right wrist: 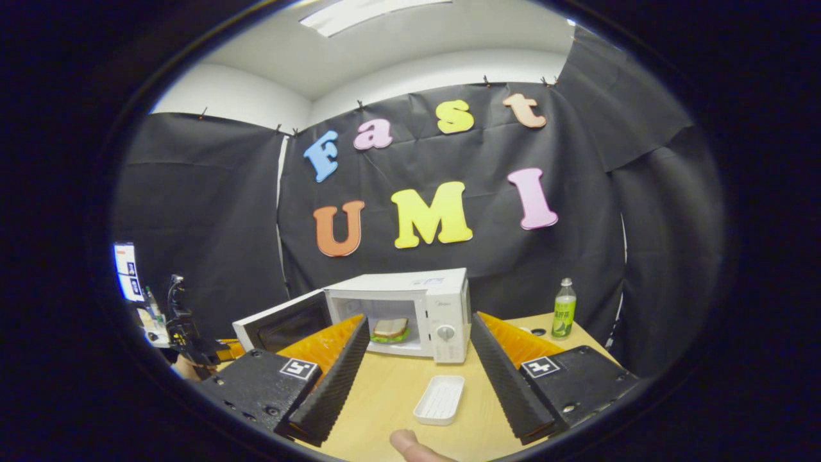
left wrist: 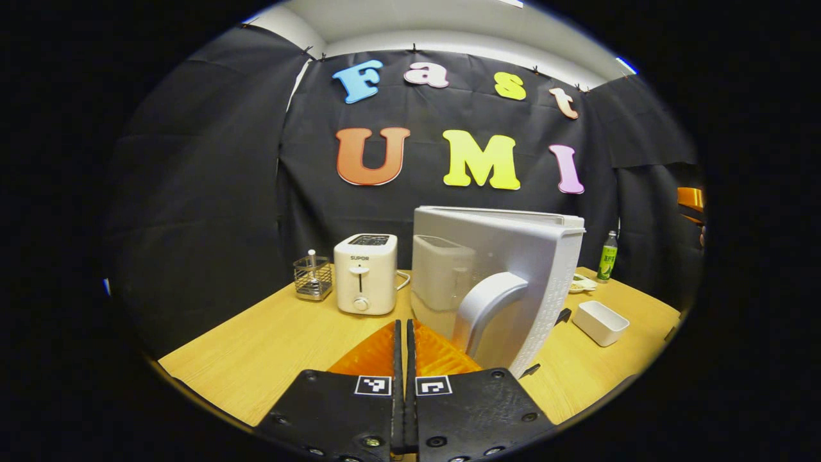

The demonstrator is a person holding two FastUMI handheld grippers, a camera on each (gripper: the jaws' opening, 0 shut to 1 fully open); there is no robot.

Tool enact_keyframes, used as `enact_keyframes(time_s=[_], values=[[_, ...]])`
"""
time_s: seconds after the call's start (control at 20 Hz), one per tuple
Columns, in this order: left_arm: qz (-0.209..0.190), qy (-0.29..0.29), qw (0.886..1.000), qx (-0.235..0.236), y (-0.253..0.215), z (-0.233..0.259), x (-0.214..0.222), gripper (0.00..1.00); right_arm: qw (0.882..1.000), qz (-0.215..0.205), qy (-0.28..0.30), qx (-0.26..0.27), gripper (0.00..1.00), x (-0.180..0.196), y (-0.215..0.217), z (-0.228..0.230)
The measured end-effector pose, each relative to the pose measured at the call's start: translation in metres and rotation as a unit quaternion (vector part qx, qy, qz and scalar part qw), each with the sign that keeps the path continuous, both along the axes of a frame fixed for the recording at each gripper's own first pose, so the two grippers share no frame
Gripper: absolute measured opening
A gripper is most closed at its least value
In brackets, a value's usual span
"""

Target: Open the microwave oven with the left hand, put the food in, and close the microwave oven.

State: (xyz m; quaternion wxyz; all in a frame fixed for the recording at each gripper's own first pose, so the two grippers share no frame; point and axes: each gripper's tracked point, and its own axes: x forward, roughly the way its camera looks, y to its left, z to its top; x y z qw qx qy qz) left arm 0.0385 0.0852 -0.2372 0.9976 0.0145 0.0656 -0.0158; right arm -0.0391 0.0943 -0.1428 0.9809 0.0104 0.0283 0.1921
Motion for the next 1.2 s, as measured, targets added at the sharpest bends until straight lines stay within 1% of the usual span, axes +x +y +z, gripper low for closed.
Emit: enact_keyframes(time_s=[0.05,0.1,0.15,0.2,0.35,0.4,0.55,0.6,0.65,0.7,0.75,0.8,0.9,0.95,1.0,1.05,1.2], values=[[-0.014,0.000,1.000,-0.001,-0.011,-0.001,0.004,0.00,1.000,-0.004,-0.005,0.001,0.91,-0.001,-0.005,0.003],[-0.026,-0.001,1.000,-0.001,-0.023,-0.001,0.009,0.00,1.000,-0.008,-0.013,0.005,1.00,-0.003,-0.010,0.008],[-0.034,-0.001,0.999,0.000,-0.030,-0.002,0.014,0.00,1.000,-0.013,-0.021,0.010,0.91,-0.005,-0.016,0.013],[-0.038,-0.002,0.999,0.004,-0.037,-0.002,0.023,0.00,0.999,-0.019,-0.027,0.013,1.00,-0.005,-0.021,0.016],[-0.065,-0.001,0.998,-0.001,-0.064,-0.003,0.037,0.00,0.999,-0.050,-0.012,0.013,1.00,-0.002,-0.045,0.014],[-0.073,-0.003,0.997,0.002,-0.073,-0.001,0.044,0.00,0.998,-0.051,-0.008,0.020,0.91,-0.003,-0.046,0.018],[-0.089,-0.002,0.996,0.014,-0.098,0.000,0.064,0.00,0.998,-0.057,-0.010,0.021,0.91,-0.006,-0.061,0.025],[-0.095,-0.007,0.995,0.017,-0.106,0.004,0.072,0.00,0.998,-0.061,-0.018,0.016,1.00,-0.008,-0.066,0.028],[-0.101,-0.008,0.995,0.020,-0.116,0.003,0.080,0.00,0.998,-0.058,-0.027,0.005,1.00,-0.010,-0.069,0.034],[-0.102,-0.007,0.994,0.023,-0.124,0.002,0.087,0.00,0.998,-0.053,-0.037,-0.008,0.91,-0.012,-0.070,0.037],[-0.104,-0.008,0.994,0.027,-0.129,0.002,0.093,0.00,0.997,-0.053,-0.046,-0.019,0.92,-0.014,-0.073,0.042],[-0.109,-0.007,0.994,0.030,-0.137,0.000,0.099,0.00,0.996,-0.061,-0.055,-0.028,1.00,-0.014,-0.082,0.047],[-0.117,-0.010,0.993,0.026,-0.152,0.000,0.114,0.00,0.994,-0.077,-0.072,-0.034,1.00,-0.014,-0.095,0.059],[-0.119,-0.008,0.993,0.024,-0.159,-0.002,0.121,0.00,0.993,-0.080,-0.077,-0.032,0.91,-0.016,-0.097,0.062],[-0.121,-0.007,0.992,0.024,-0.165,-0.004,0.126,0.00,0.993,-0.078,-0.080,-0.030,0.91,-0.016,-0.099,0.064],[-0.124,-0.008,0.992,0.025,-0.173,-0.005,0.131,0.00,0.993,-0.078,-0.083,-0.030,1.00,-0.014,-0.102,0.065],[-0.125,-0.004,0.992,0.024,-0.190,-0.012,0.151,0.00,0.991,-0.090,-0.090,-0.035,1.00,-0.009,-0.114,0.068]])
